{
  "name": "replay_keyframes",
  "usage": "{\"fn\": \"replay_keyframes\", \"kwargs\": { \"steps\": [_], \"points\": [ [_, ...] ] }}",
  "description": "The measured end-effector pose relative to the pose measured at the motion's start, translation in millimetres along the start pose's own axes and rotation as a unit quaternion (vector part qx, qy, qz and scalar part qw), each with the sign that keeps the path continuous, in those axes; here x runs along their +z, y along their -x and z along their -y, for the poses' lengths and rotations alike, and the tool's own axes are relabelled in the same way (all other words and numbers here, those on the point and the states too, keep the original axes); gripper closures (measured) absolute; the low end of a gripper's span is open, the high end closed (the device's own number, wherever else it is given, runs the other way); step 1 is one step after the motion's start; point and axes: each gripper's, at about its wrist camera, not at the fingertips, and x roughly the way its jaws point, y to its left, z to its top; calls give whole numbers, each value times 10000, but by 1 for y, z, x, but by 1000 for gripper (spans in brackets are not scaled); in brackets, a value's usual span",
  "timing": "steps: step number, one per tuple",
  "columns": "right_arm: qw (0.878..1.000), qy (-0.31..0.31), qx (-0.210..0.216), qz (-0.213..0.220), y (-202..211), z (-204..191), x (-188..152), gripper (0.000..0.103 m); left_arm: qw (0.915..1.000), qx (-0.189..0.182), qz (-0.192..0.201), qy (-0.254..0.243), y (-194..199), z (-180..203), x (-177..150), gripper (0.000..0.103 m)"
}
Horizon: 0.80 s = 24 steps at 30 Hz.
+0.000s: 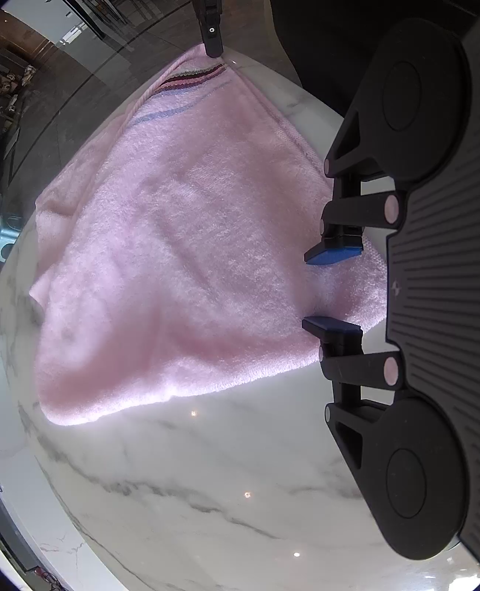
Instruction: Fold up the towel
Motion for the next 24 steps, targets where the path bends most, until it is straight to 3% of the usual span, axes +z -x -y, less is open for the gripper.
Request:
{"fn": "replay_keyframes", "kwargs": {
  "steps": [4,7,10,15,24],
  "points": [
    [9998,153,-80,-29,0,-1,7,95,10000,7,52,8,5,-1,-2,73],
    [9993,312,-192,78,12,-3,19,87,10000,10,94,-12,6,-1,-3,73],
    [9960,705,-502,228,29,-11,42,71,9999,0,103,6,6,-2,-3,73],
    [9886,1173,-877,354,42,-25,80,70,9999,18,123,2,-2,6,-2,73],
    [9682,2465,-257,351,15,-89,138,70,9994,126,-99,-298,-8,14,6,73]
  ]
}}
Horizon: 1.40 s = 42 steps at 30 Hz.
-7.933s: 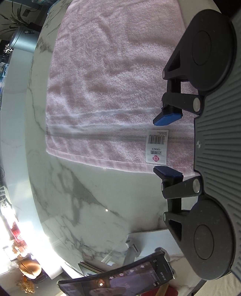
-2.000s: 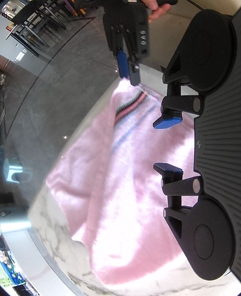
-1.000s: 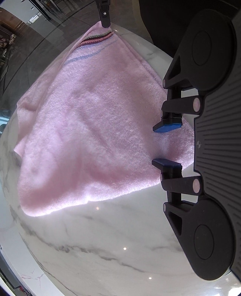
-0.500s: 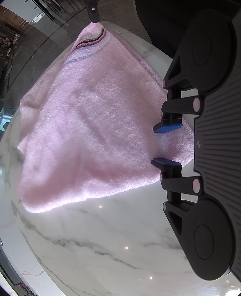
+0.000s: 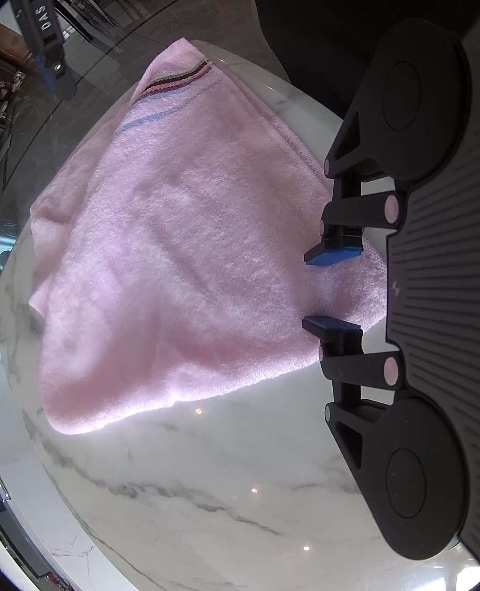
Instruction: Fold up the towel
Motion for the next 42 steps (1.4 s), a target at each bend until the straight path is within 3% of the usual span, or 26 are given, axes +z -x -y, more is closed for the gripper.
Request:
{"fn": "replay_keyframes", "kwargs": {
  "steps": [7,11,16,19,21,23,25,28,30,31,33,37,42],
  "points": [
    [9923,1204,263,150,-36,-23,54,70,9988,85,-212,-436,-4,8,5,73],
    [9728,2292,328,-58,-62,-36,80,70,9972,77,-344,-654,-6,11,9,73],
    [9522,2981,493,-457,-84,-46,104,70,9953,82,-473,-846,-9,15,12,73],
    [9274,3637,719,-492,-90,-55,112,69,9945,80,-505,-919,-10,16,12,73],
    [8985,4241,914,-661,-94,-64,113,64,9940,67,-519,-957,-11,17,13,73],
    [8794,4581,941,-899,-99,-71,112,64,9938,53,-531,-976,-12,17,13,73],
    [8704,4742,909,-969,-102,-77,112,64,9935,42,-536,-1001,-13,18,13,73],
    [8774,4607,967,-923,-97,-76,111,64,9936,31,-519,-1006,-15,19,12,73],
    [8912,4352,816,-980,-92,-70,110,61,9940,22,-507,-971,-16,19,12,73],
    [9023,4125,718,-1027,-91,-65,109,61,9942,22,-501,-953,-16,20,11,73],
    [9366,3264,598,-1125,-85,-49,111,61,9944,36,-493,-938,-18,21,11,73],
    [9798,1745,538,-819,-68,-20,102,61,9951,37,-469,-874,-20,22,9,73],
    [9969,427,414,-517,-49,-14,60,61,9965,79,-437,-706,-22,22,3,72]
  ]
}}
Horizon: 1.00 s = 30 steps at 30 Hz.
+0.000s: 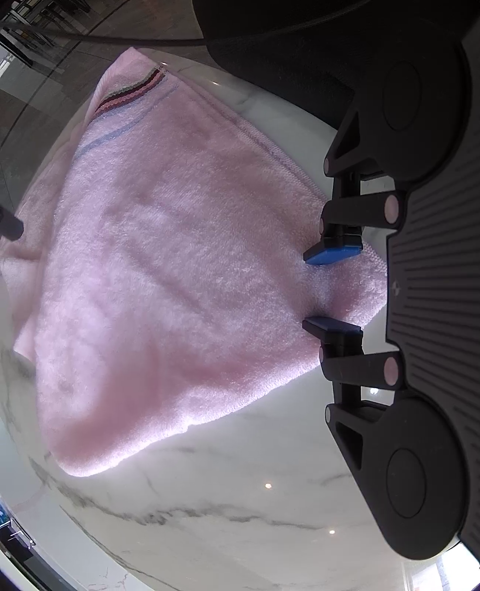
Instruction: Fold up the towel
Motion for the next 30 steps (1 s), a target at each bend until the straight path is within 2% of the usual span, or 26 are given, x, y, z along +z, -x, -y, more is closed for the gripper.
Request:
{"fn": "replay_keyframes", "kwargs": {
  "steps": [5,12,17,20,23,25,27,30],
  "points": [
    [9968,-753,201,202,11,-10,-55,61,9998,51,-58,203,-2,-3,-8,72],
    [9926,-1145,225,333,12,-37,-104,61,9983,167,-101,545,-4,-1,-18,72],
    [9859,-1568,-129,577,11,-64,-130,57,9977,168,-116,652,-7,3,-26,72],
    [9778,-1970,-285,662,7,-77,-144,57,9974,116,43,705,-5,3,-24,72],
    [9743,-2062,-315,846,8,-89,-152,57,9980,209,241,552,2,3,-17,72],
    [9726,-2074,-333,999,9,-98,-155,57,9983,245,456,281,8,-1,-4,72],
    [9722,-2063,-299,1070,8,-104,-156,57,9977,269,628,-43,26,-20,32,72],
    [9710,-2119,-321,1063,5,-107,-157,57,9951,261,795,-528,61,-31,62,72]
  ]
}}
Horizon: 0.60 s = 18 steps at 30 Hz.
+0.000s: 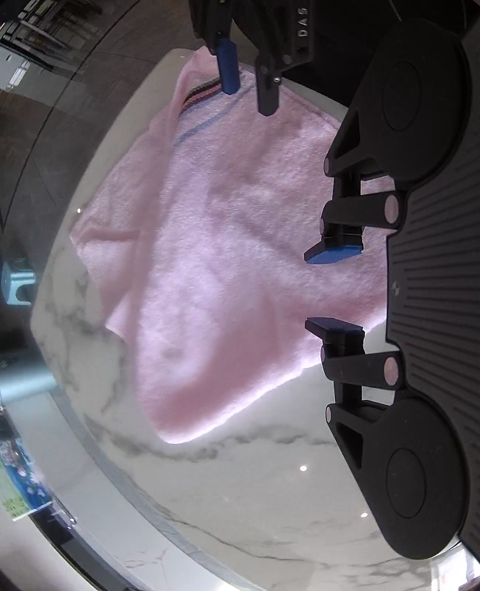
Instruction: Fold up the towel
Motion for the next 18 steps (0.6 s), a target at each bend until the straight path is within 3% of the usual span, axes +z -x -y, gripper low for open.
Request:
{"fn": "replay_keyframes", "kwargs": {
  "steps": [6,12,18],
  "points": [
    [9998,41,-141,-130,-6,-4,-1,57,9951,40,19,-992,-20,-7,61,72],
    [9998,-128,-29,-144,-10,1,2,55,9802,-127,-68,-1976,-58,-5,95,72],
    [9993,-18,-167,-348,-22,-4,4,55,9722,-421,-102,-2300,-86,-13,120,72]
  ]
}}
